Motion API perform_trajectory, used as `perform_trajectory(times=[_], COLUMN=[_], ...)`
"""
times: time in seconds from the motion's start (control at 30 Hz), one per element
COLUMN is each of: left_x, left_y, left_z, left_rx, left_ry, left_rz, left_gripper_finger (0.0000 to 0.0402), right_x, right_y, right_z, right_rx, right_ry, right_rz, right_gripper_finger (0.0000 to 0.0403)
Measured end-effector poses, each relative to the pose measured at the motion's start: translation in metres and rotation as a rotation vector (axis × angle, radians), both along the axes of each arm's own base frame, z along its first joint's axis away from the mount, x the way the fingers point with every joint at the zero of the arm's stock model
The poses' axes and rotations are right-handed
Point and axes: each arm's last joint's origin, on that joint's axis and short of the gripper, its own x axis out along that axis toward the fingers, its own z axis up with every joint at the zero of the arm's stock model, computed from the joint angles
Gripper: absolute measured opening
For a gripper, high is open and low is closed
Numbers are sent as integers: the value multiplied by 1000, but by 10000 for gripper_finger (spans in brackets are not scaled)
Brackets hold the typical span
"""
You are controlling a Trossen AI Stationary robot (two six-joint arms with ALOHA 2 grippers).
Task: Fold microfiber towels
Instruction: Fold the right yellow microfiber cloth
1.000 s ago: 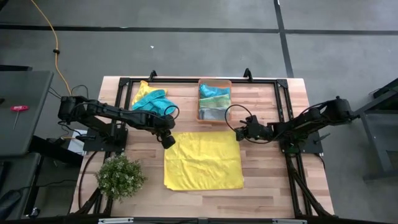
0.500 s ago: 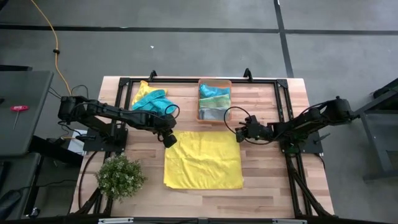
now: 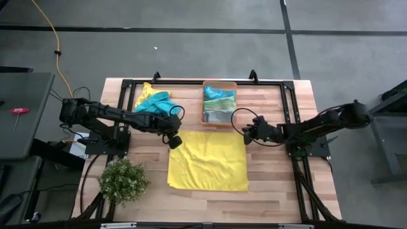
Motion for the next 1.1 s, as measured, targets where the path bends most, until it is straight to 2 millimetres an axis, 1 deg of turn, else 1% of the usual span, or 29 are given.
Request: perform_trajectory(times=[0.13,0.23,0.33,0.43,0.6,0.7,0.83,0.97,1.1], left_x=[7,8,6,3,-2,-6,-8,-8,-9], left_y=[2,4,5,1,-11,-20,-32,-46,-65], left_z=[11,15,17,19,33,40,42,43,43], left_rx=[46,88,135,192,289,332,369,426,463], left_ry=[-17,-5,15,43,16,9,16,12,17], left_rz=[-10,8,21,33,28,-10,-38,-59,-159], left_gripper_finger=[0,0,0,0,0,0,0,0,0], right_x=[-6,-11,-16,-20,-27,-30,-30,-27,-24], right_y=[-1,-1,-1,-1,1,4,15,28,44], right_z=[7,13,18,23,29,32,39,54,68], right_rx=[-16,-44,-65,-84,-79,-83,-83,-116,-165], right_ry=[-1,0,4,2,0,-9,-23,1,32], right_rz=[-15,-5,14,45,109,147,222,281,350], right_gripper_finger=[0,0,0,0,0,0,0,0,0])
